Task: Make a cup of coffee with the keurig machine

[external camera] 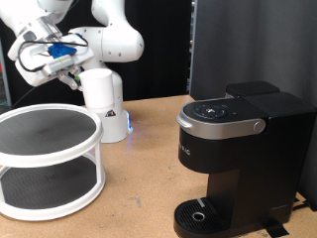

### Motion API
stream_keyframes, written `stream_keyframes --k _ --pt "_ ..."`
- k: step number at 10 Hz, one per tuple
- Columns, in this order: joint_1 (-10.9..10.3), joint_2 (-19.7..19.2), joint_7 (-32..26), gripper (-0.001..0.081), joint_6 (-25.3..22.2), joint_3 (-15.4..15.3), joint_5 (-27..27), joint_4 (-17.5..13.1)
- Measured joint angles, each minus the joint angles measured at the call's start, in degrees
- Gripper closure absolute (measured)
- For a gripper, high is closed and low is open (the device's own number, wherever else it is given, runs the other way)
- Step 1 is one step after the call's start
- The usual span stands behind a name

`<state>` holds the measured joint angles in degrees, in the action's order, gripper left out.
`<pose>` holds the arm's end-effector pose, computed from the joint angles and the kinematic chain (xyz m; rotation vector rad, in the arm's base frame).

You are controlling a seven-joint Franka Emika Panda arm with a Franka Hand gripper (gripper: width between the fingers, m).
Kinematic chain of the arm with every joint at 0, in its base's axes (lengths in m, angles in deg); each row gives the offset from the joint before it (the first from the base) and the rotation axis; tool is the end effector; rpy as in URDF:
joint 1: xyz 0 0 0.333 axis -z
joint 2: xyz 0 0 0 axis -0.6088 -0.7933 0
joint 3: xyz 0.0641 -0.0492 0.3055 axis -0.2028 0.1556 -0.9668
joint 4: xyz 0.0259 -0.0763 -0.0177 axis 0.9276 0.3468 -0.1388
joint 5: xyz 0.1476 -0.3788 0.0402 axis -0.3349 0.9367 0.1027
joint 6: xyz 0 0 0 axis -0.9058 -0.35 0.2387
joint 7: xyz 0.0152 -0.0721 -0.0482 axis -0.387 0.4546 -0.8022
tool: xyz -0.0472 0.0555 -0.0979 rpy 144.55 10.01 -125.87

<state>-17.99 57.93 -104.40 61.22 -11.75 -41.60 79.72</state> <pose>0.2840 -0.1747 0.3780 -2.4935 0.0180 -0.6905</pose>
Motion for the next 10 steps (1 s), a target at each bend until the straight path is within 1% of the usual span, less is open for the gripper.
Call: stream_keyframes --k 2,3,5,6,7,10 --pt "-3.1 -2.31 1.67 0.0734 6.35 -3.89 -4.66 0.08" --pt "-3.98 -4.03 2.39 0.0734 8.61 -5.22 -5.74 -0.13" --pt "-3.94 -4.04 2.28 0.0734 7.46 -4.94 -5.73 -0.92" --pt "-4.01 -4.05 2.45 0.0734 7.55 -5.32 -5.82 -0.95" --pt "-4.43 -4.12 2.54 0.0734 8.85 -6.24 -7.19 -0.84" --pt "-6.8 -5.7 3.24 0.0734 14.18 -10.18 -12.29 -0.69"
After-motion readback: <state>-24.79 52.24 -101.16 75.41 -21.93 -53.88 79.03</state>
